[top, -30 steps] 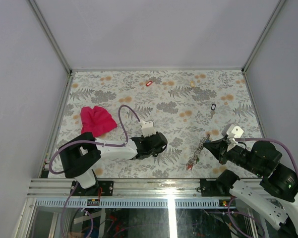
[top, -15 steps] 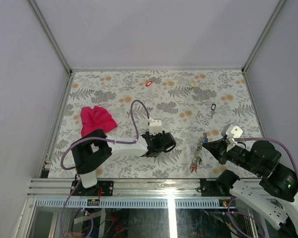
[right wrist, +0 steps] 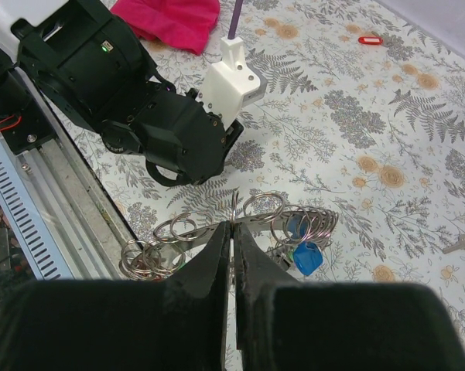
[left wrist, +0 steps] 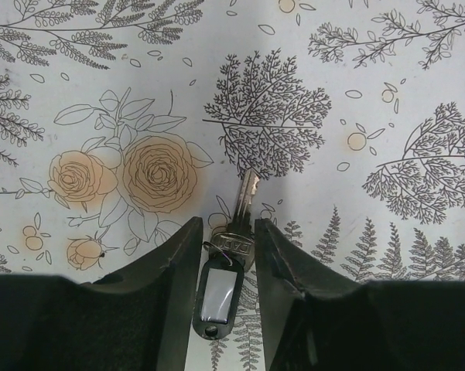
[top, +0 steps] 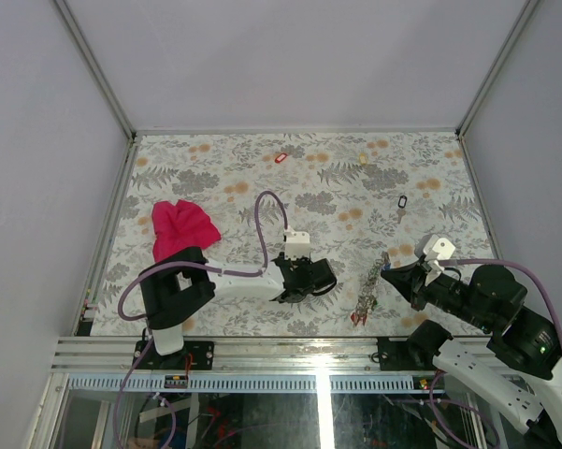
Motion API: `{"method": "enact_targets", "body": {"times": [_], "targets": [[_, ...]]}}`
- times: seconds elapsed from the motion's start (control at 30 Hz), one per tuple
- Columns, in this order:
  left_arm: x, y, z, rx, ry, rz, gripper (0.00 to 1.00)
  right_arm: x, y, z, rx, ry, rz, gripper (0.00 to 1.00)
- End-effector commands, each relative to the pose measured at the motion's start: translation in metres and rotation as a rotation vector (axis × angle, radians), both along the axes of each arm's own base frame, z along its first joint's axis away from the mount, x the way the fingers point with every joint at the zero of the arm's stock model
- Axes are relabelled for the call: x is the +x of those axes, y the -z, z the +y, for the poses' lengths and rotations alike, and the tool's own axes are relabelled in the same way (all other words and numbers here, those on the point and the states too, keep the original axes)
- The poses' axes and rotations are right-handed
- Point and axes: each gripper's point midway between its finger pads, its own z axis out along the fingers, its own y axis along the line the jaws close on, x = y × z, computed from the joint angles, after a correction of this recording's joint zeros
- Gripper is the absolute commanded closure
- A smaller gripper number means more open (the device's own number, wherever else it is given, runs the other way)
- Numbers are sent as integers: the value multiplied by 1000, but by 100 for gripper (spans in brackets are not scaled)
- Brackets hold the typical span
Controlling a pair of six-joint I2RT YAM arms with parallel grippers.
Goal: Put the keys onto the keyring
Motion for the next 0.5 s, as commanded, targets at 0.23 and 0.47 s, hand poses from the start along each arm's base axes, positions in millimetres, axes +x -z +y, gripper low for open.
{"method": "enact_targets", "body": {"times": [0.23,0.47], "targets": [[-14,17,26,133,28,45,77,2,-29,8,86,-21,-80,100],[-7,7,17,110,73,8,76,1,-31,6,93,-17,-80,100]]}}
